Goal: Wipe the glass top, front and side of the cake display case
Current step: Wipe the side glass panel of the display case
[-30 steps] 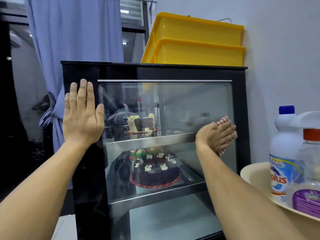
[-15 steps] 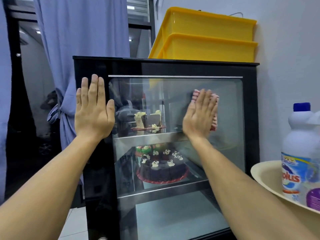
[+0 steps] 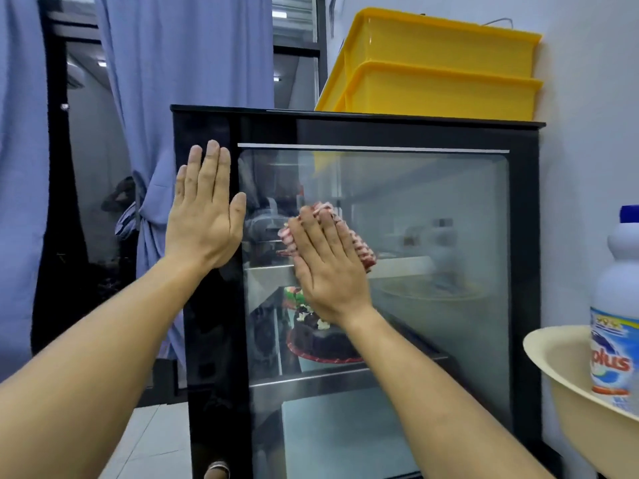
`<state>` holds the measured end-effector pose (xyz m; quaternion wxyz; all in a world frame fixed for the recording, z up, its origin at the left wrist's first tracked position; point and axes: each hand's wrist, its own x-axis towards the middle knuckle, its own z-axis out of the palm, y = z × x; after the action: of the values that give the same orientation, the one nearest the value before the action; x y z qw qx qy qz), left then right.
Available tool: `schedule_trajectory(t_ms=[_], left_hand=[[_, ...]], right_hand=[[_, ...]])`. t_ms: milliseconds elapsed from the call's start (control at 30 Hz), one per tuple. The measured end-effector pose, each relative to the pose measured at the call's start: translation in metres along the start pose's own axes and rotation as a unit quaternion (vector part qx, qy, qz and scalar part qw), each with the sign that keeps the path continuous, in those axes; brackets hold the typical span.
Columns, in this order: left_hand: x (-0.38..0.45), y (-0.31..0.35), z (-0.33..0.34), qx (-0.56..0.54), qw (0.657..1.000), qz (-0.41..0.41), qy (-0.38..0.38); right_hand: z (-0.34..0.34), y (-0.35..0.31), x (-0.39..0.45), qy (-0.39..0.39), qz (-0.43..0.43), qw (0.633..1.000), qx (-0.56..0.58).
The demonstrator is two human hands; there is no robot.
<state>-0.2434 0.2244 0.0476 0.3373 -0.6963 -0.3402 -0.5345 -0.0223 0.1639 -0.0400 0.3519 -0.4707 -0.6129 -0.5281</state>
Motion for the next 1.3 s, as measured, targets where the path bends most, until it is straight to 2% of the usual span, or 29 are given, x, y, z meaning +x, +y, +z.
schedule_trajectory(t_ms=[67, 100, 133, 200, 233, 267, 300, 367, 400, 433, 500, 600, 633, 667, 700, 767, 833, 867, 933, 1033, 1067, 1167, 1233, 1300], left_hand=[[0.010, -0.021, -0.015, 0.006, 0.997, 0.071, -0.033], [0.018, -0.037, -0.024, 0.029, 0.991, 0.119, -0.053], [0.027, -0.051, -0.033, 0.061, 0.982, 0.165, -0.071], [0.040, -0.070, -0.045, 0.119, 0.962, 0.227, -0.095], [0.045, -0.073, -0.048, 0.132, 0.957, 0.239, -0.102], [0.047, -0.073, -0.048, 0.133, 0.956, 0.240, -0.105], [0.046, -0.073, -0.047, 0.131, 0.957, 0.237, -0.107], [0.044, -0.073, -0.048, 0.125, 0.959, 0.229, -0.112], [0.043, -0.073, -0.049, 0.119, 0.960, 0.224, -0.115], [0.043, -0.071, -0.050, 0.113, 0.961, 0.221, -0.119], [0.043, -0.068, -0.050, 0.109, 0.962, 0.216, -0.123], [0.041, -0.070, -0.053, 0.111, 0.961, 0.216, -0.136], [0.041, -0.069, -0.053, 0.108, 0.960, 0.216, -0.139], [0.042, -0.069, -0.052, 0.105, 0.961, 0.216, -0.140], [0.042, -0.068, -0.052, 0.101, 0.961, 0.213, -0.143], [0.041, -0.068, -0.053, 0.099, 0.962, 0.210, -0.145], [0.043, -0.069, -0.054, 0.107, 0.959, 0.219, -0.143], [0.046, -0.070, -0.056, 0.110, 0.957, 0.226, -0.147], [0.054, -0.072, -0.062, 0.117, 0.952, 0.232, -0.160], [0.065, -0.076, -0.065, 0.143, 0.939, 0.262, -0.169], [0.067, -0.077, -0.066, 0.149, 0.936, 0.270, -0.169], [0.066, -0.075, -0.064, 0.151, 0.936, 0.273, -0.162], [0.064, -0.075, -0.065, 0.145, 0.939, 0.266, -0.161], [0.062, -0.074, -0.066, 0.143, 0.941, 0.262, -0.162]], right_hand=[[-0.001, 0.029, -0.011, 0.003, -0.023, 1.000, -0.017], [-0.002, 0.045, -0.008, 0.018, 0.024, 0.999, -0.022], [-0.006, 0.057, 0.000, 0.038, 0.110, 0.993, -0.016], [-0.015, 0.067, 0.029, 0.076, 0.290, 0.954, 0.016], [-0.017, 0.055, 0.043, 0.081, 0.328, 0.941, 0.031], [-0.016, 0.036, 0.052, 0.079, 0.318, 0.944, 0.036], [-0.011, 0.011, 0.054, 0.070, 0.263, 0.961, 0.036], [0.001, -0.040, 0.039, 0.032, 0.088, 0.995, 0.040], [0.004, -0.055, 0.026, 0.018, 0.031, 0.998, 0.045], [0.008, -0.059, 0.013, 0.014, 0.013, 0.999, 0.050], [0.010, -0.052, 0.003, 0.031, 0.068, 0.996, 0.052], [0.007, -0.048, 0.029, 0.071, 0.239, 0.967, 0.042], [0.005, -0.056, 0.044, 0.076, 0.273, 0.958, 0.043], [0.006, -0.068, 0.055, 0.076, 0.271, 0.958, 0.046], [0.007, -0.082, 0.061, 0.068, 0.236, 0.968, 0.053], [0.012, -0.105, 0.051, 0.044, 0.097, 0.992, 0.073], [0.015, -0.106, 0.025, 0.031, -0.028, 0.996, 0.075], [0.017, -0.098, 0.019, 0.035, -0.053, 0.996, 0.068], [0.017, -0.086, 0.030, 0.055, -0.005, 0.997, 0.048], [0.012, -0.095, 0.075, 0.091, 0.178, 0.978, 0.061], [0.012, -0.109, 0.081, 0.085, 0.177, 0.978, 0.072], [0.025, -0.151, 0.052, 0.040, 0.018, 0.996, 0.084], [0.029, -0.143, 0.031, 0.036, -0.087, 0.992, 0.085], [0.028, -0.121, 0.036, 0.051, -0.123, 0.989, 0.067]])
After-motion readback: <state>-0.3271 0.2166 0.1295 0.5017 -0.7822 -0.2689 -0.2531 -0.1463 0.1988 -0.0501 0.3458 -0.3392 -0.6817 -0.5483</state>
